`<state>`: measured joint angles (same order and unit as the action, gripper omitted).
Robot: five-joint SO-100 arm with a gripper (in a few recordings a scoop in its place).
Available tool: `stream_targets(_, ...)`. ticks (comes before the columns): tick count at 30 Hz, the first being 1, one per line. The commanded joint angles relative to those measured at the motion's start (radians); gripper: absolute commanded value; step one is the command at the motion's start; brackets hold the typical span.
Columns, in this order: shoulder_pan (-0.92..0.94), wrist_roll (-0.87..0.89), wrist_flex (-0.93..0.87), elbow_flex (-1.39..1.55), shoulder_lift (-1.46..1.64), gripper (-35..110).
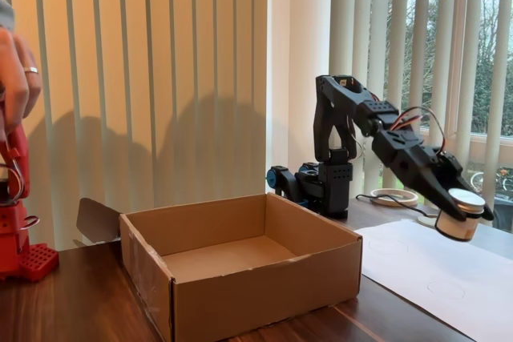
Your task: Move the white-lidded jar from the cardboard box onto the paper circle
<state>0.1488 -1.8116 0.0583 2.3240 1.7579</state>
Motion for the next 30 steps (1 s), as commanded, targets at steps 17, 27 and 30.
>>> stream_targets(17,-0.018,0.003,0.411,0.078,-0.218,6)
stream_targets(27,-0.005,-0.014,0.431,0.035,-0.318,6)
stream_targets(30,-0.003,-0.012,0.434,0.025,-0.331,6)
